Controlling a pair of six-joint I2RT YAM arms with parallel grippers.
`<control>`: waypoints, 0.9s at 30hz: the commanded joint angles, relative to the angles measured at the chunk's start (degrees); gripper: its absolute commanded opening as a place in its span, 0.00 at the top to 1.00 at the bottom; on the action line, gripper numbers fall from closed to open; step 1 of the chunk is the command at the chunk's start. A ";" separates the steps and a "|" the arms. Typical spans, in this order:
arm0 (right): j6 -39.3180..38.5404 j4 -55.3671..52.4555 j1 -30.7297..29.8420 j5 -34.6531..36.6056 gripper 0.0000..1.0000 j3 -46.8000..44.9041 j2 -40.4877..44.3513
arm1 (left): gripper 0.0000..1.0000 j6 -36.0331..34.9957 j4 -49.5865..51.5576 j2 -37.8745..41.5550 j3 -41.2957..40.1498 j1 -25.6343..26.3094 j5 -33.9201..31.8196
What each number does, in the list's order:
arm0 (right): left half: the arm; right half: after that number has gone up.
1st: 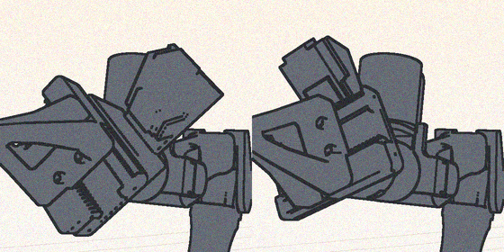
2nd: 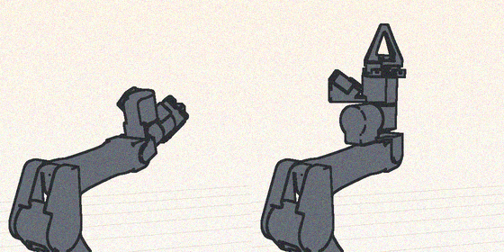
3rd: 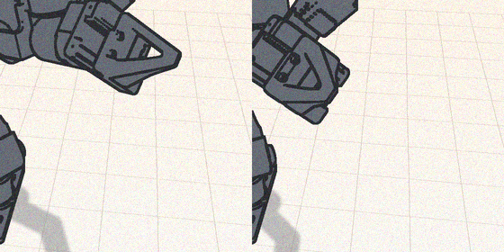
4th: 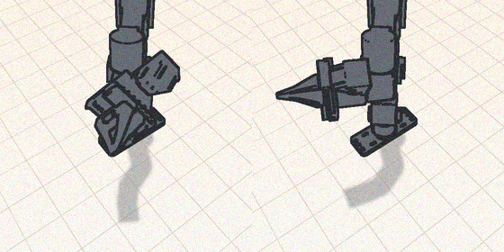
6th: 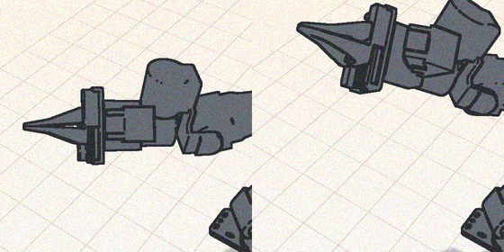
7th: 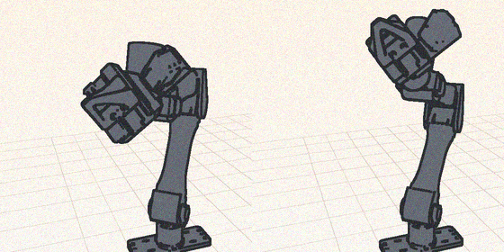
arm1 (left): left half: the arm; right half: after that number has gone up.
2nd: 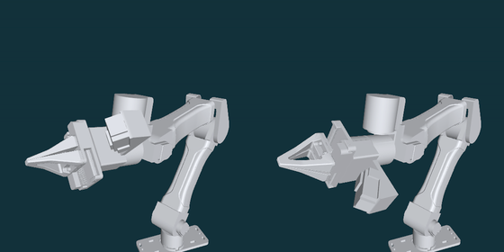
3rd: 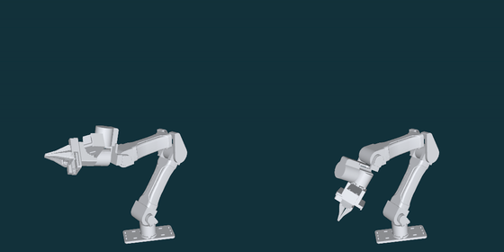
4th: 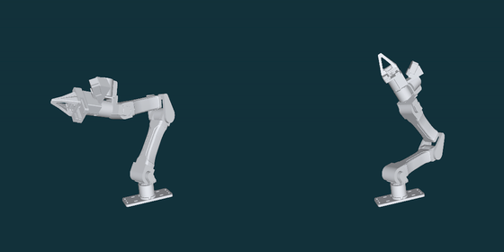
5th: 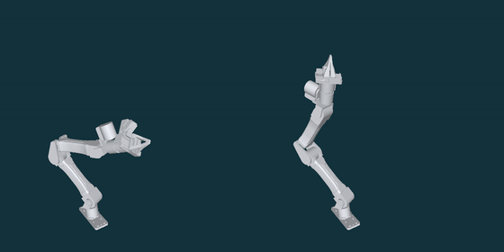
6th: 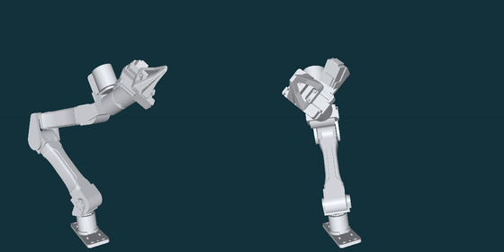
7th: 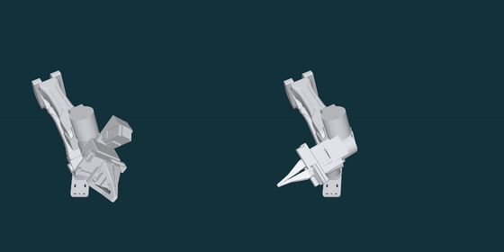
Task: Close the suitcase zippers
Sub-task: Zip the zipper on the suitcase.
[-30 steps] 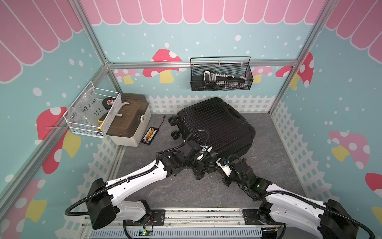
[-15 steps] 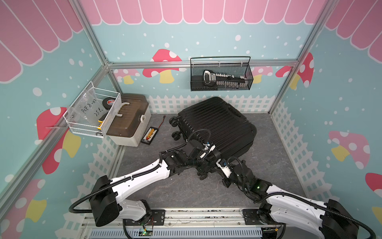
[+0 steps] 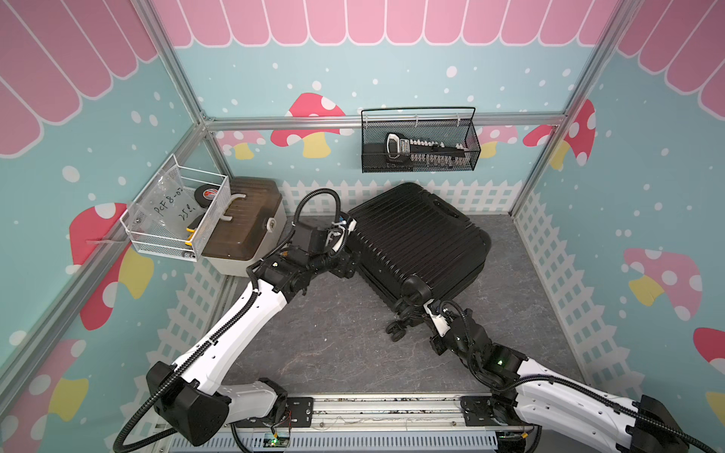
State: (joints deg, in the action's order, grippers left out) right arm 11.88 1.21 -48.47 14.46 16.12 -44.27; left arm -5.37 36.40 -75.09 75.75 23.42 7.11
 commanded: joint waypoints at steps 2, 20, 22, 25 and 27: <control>1.47 -0.29 0.22 7.16 1.00 -0.29 1.69 | 0.19 -6.01 1.02 -5.06 2.44 -9.09 9.55; 1.74 -0.29 0.22 7.08 1.00 -0.04 0.82 | 0.28 -14.27 -7.40 -27.30 15.57 -14.02 10.09; 1.74 -0.25 0.28 7.17 1.00 -0.12 0.92 | 0.28 -14.70 -7.49 -28.04 15.93 -14.01 9.49; 1.74 -0.25 0.22 7.18 1.00 -0.15 0.94 | 0.29 -16.40 -7.49 -28.60 15.33 -14.01 10.24; 1.74 -0.25 0.22 7.20 1.00 -0.12 0.94 | 0.30 -19.05 -6.95 -28.75 14.54 -14.00 11.42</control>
State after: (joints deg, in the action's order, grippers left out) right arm 12.75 -0.23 -48.47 18.65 16.12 -43.75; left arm -19.99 29.74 -103.31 90.15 9.76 17.69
